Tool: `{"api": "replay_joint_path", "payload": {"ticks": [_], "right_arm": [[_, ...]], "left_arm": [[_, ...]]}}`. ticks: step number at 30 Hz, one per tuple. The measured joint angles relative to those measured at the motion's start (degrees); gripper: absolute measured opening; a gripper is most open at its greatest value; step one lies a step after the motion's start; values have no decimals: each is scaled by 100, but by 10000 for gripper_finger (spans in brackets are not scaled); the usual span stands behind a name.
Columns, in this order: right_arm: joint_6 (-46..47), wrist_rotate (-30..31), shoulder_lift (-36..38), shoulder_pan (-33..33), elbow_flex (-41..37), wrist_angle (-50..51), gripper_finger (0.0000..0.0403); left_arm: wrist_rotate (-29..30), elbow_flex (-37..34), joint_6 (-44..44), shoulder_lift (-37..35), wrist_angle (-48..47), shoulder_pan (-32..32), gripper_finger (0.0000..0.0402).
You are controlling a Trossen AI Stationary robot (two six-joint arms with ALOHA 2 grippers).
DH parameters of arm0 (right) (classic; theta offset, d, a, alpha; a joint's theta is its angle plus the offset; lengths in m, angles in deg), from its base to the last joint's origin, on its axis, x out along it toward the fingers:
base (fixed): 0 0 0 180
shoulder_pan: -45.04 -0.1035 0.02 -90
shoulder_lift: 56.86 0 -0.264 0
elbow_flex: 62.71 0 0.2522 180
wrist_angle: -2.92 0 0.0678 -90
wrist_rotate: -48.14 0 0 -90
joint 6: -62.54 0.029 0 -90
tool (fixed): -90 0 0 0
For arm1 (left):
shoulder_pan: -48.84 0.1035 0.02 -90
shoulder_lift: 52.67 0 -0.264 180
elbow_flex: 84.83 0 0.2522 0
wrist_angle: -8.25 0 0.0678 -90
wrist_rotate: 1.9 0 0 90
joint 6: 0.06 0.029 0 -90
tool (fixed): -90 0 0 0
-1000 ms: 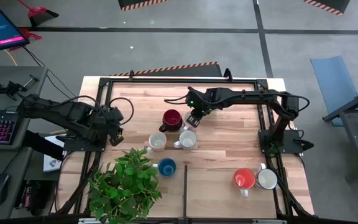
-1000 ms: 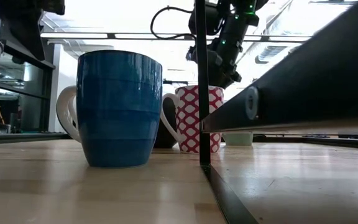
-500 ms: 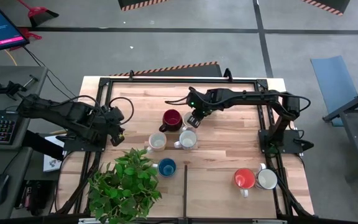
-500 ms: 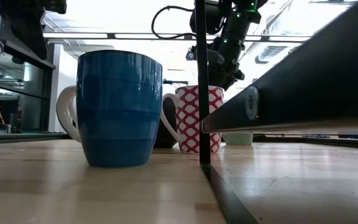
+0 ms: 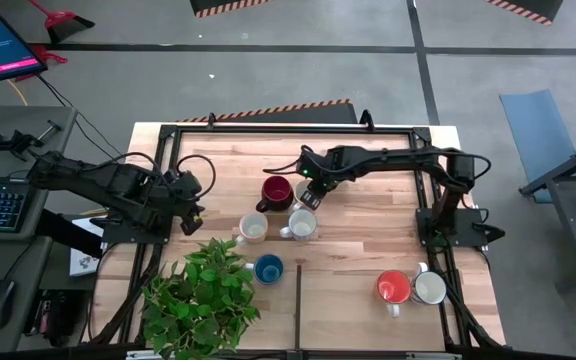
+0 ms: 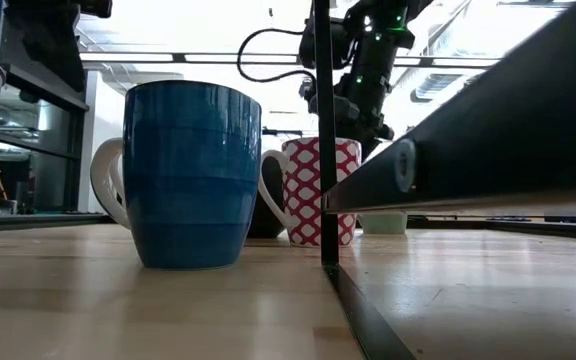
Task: Place coffee mugs
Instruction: Put the orange patterned mug on the shelf
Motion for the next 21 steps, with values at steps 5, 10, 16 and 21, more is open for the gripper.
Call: {"api": "replay_joint_path", "payload": {"ticks": [5, 10, 16, 21], "right_arm": [[145, -62, -184, 0, 7, 7, 90], [143, -59, -225, 2, 7, -17, 90], [148, -80, -210, 2, 7, -10, 84], [158, -157, -205, 9, 7, -15, 26]], "left_arm": [[2, 0, 0, 0, 32, 0, 145], [4, 0, -1, -1, 31, 0, 145], [4, 0, -7, -2, 51, 0, 145], [13, 0, -4, -2, 119, 0, 145]]}}
